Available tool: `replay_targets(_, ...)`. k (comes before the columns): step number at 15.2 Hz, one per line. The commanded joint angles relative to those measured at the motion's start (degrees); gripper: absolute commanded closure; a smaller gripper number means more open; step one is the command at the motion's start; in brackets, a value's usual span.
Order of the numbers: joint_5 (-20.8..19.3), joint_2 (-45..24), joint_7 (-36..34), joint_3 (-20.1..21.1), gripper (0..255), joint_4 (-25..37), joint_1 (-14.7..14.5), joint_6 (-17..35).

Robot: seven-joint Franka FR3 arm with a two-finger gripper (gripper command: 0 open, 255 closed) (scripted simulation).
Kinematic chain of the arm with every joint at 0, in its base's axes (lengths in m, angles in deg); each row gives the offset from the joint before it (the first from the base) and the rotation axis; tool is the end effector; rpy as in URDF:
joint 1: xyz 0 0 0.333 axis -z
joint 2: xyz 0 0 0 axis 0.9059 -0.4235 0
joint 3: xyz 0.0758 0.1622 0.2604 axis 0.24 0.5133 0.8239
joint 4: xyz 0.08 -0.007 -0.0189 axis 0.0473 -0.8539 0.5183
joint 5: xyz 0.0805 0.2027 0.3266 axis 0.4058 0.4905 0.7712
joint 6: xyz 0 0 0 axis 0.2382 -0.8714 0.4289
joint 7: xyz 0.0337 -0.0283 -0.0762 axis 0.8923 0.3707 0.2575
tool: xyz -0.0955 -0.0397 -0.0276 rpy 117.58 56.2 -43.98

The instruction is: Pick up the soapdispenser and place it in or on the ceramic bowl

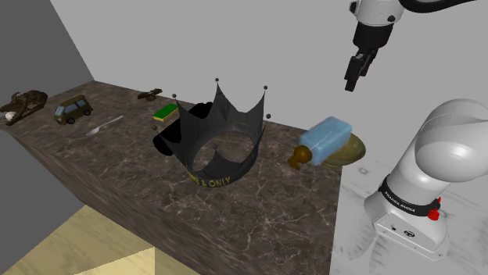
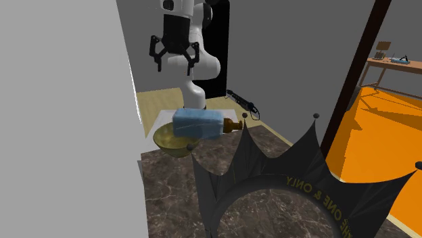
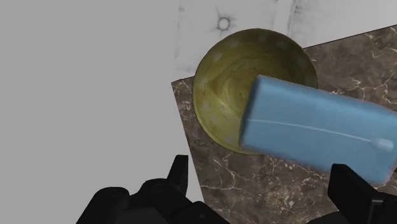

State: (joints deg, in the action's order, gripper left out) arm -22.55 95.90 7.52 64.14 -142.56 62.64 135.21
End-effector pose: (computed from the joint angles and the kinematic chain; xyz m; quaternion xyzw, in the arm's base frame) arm 0.2399 -0.0188 0.5278 0.9961 0.0426 0.0153 0.0756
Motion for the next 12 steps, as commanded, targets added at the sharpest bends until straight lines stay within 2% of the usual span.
replay_targets(1,0.3,-0.5,0.0,0.4,0,2.1,-0.1,-1.7)
replay_targets(4,1.1,-2.1,0.1,1.3,0,8.2,-0.3,-6.2)
replay_targets(12,1.1,-2.1,0.1,1.3,0,8.2,-0.3,-6.2)
